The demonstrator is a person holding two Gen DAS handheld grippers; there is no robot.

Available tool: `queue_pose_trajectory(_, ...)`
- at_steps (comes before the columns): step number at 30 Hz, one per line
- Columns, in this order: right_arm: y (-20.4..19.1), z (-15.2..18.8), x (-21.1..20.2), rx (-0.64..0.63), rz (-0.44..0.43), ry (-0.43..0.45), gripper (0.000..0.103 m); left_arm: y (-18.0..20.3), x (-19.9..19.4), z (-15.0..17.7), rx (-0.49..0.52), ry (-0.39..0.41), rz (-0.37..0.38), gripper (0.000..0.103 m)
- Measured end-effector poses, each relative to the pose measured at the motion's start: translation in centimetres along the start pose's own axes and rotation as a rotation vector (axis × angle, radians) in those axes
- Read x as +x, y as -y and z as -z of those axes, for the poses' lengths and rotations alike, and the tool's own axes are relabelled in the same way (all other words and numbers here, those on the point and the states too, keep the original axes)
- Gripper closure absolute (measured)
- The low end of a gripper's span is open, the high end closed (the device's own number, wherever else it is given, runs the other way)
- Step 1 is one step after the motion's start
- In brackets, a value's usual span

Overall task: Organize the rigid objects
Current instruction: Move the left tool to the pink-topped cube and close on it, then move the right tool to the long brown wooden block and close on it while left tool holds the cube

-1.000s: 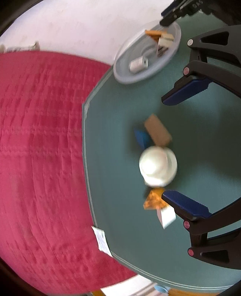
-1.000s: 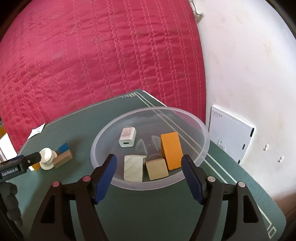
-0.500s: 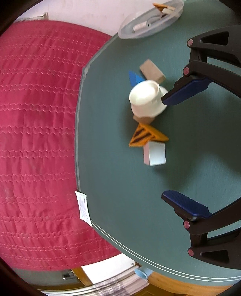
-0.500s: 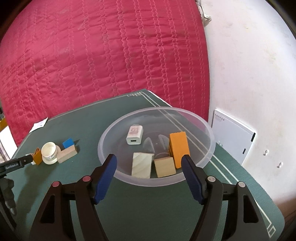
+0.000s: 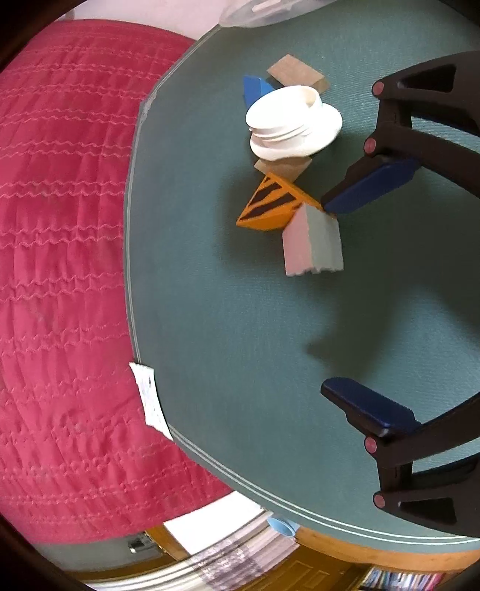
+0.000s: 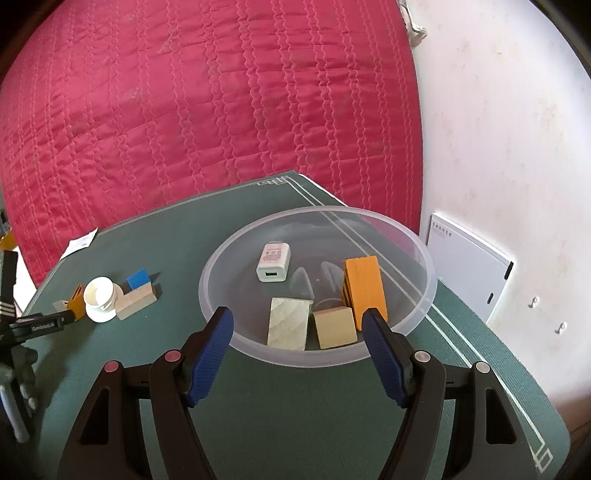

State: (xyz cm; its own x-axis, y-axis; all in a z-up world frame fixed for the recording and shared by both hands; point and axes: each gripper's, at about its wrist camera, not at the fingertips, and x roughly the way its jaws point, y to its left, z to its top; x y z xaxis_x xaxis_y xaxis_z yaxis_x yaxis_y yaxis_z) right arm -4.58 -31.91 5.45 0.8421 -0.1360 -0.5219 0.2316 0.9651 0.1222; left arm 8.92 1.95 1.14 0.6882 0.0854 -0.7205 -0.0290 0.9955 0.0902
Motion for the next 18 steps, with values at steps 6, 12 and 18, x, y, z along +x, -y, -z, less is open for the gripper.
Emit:
queue_pose_trajectory(6, 0.1, 0.1, 0.1, 0.000, -0.002, -0.006, 0.030, 0.7, 0.6, -0.6, 0.011, -0.015, 0.022, 0.033)
queue_pose_trajectory(12, -0.4, 0.1, -0.1, -0.032, -0.006, 0.000, 0.030, 0.9, 0.9, -0.9, 0.004, -0.018, 0.061, 0.061)
queue_pose_trajectory(18, -1.8, 0.4, -0.2, -0.080, -0.032, -0.008, 0.030, 0.8, 0.3, -0.4, 0.000, -0.009, 0.087, 0.069)
